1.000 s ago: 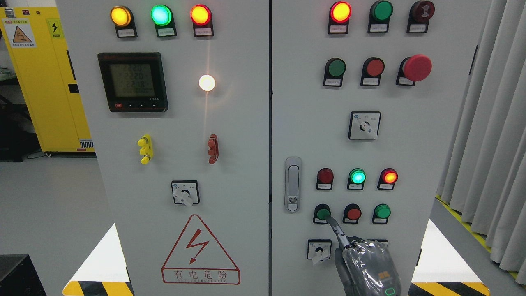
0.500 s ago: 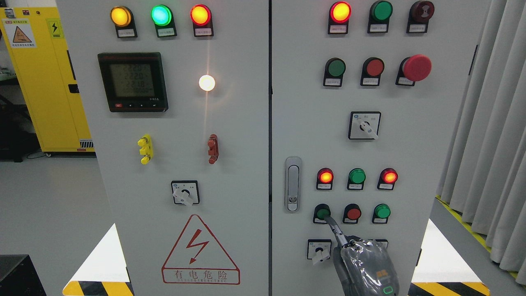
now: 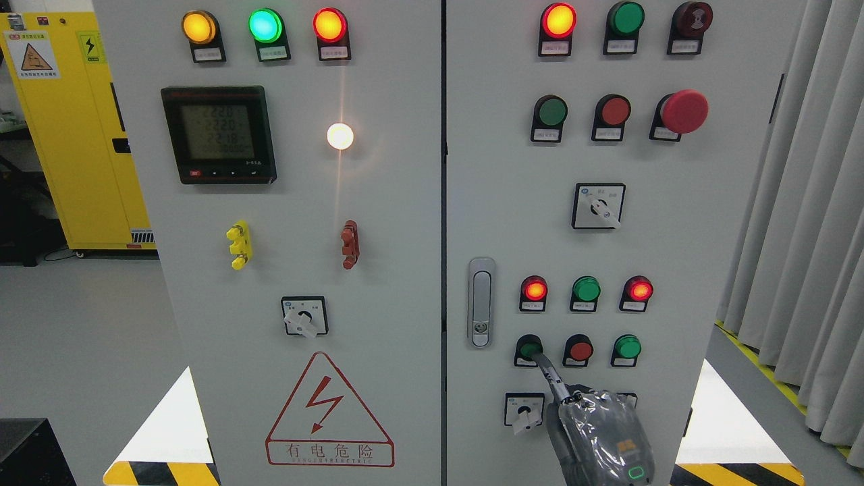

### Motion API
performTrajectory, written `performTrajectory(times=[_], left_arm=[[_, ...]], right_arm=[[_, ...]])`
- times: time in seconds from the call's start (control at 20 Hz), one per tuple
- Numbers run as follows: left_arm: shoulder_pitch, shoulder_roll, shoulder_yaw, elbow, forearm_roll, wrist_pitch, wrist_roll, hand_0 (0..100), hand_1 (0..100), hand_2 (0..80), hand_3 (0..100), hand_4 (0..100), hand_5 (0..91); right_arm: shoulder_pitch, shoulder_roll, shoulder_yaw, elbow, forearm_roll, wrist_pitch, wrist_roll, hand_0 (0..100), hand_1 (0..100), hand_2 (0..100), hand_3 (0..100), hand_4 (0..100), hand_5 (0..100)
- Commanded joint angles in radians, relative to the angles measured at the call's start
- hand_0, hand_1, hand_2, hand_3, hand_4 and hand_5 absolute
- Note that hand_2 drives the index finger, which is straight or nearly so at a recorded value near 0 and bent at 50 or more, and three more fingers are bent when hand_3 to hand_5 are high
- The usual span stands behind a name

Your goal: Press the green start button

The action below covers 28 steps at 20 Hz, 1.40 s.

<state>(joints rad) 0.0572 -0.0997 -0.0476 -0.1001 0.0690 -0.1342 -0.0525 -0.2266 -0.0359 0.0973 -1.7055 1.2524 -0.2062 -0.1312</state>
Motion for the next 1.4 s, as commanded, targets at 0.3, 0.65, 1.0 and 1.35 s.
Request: performTrajectory(times=[0.3, 0.65, 1.0, 1.35], left_arm=[[0.001, 0.000, 0.000, 0.000, 0.000, 0.001, 0.000, 12, 56, 0.0, 0, 0, 0.0], [0.000, 0.000, 0.000, 0.000, 0.000, 0.001, 0.000, 12, 56, 0.0, 0, 0, 0.0], [0.000, 0.000, 0.000, -0.001, 0.000, 0.001, 0.000, 12, 56, 0.0, 0, 0, 0.0], [0.000, 0.000, 0.000, 0.000, 0.000, 0.001, 0.000, 12, 56, 0.0, 0, 0, 0.0]], right_arm=[[0.027, -0.001, 0.001, -0.048, -0.007, -0.005, -0.039, 100, 100, 0, 79, 85, 96], [0.038, 0.001, 0.004, -0.102, -0.008, -0.013, -0.061, 100, 100, 0, 79, 85, 96], [0.081, 0.001, 0.025, -0.109, -0.178, -0.068, -0.114, 100, 100, 0, 78, 84, 94], [0.131, -0.004, 0.137, -0.128, -0.801, -0.124, -0.075, 88, 84, 4, 44, 50, 50]])
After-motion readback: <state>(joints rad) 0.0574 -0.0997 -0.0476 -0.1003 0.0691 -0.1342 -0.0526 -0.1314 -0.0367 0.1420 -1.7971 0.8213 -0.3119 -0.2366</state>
